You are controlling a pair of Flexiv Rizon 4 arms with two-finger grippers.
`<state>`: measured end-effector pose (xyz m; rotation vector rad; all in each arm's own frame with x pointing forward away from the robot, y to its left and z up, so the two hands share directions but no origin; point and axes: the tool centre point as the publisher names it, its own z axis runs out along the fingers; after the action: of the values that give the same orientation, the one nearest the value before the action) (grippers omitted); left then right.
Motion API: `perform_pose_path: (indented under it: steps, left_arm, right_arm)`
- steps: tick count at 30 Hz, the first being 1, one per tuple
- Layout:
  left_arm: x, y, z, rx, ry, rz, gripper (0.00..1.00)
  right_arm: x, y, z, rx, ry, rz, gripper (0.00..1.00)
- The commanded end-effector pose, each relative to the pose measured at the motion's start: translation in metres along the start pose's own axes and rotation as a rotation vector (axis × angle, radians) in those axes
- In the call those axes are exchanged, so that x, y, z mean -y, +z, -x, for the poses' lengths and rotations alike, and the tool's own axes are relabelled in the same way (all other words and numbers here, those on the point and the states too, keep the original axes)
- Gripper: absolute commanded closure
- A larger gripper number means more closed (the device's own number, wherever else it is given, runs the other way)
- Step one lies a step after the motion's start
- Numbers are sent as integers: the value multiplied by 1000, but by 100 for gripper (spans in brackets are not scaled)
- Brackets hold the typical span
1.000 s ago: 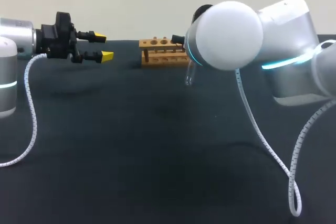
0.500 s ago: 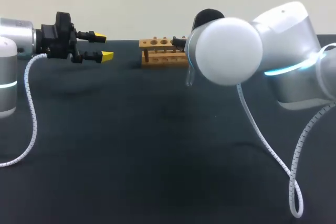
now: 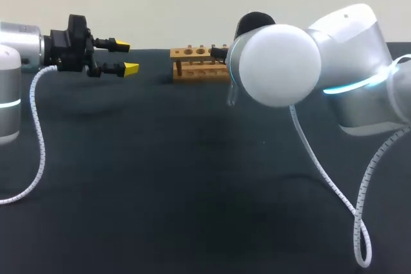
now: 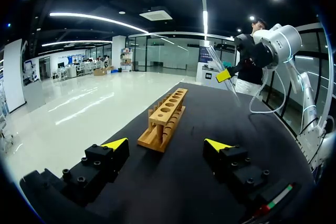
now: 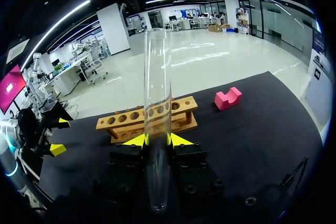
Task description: Grasp the test tube, adjust it, and insert it.
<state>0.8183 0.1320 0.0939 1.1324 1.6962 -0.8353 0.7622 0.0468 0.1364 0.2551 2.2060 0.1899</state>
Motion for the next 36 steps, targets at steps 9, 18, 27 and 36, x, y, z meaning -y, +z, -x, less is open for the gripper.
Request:
perform_pose_path:
  steps: [9,18,27,36]
  left_arm:
    - [0,-1,-1,5,3,1,0]
    - [0,-1,-1,5,3,1,0]
    - [0,-1,-1,5,3,1,0]
    - [0,-1,-1,5,3,1,0]
  right_arm:
    - [5,19,17,117,-45,25,100]
    - [-2,25,42,263,-80,36,100]
    - [-10,29,67,407,-93,36,100]
    - [-18,33,90,514,-97,1,100]
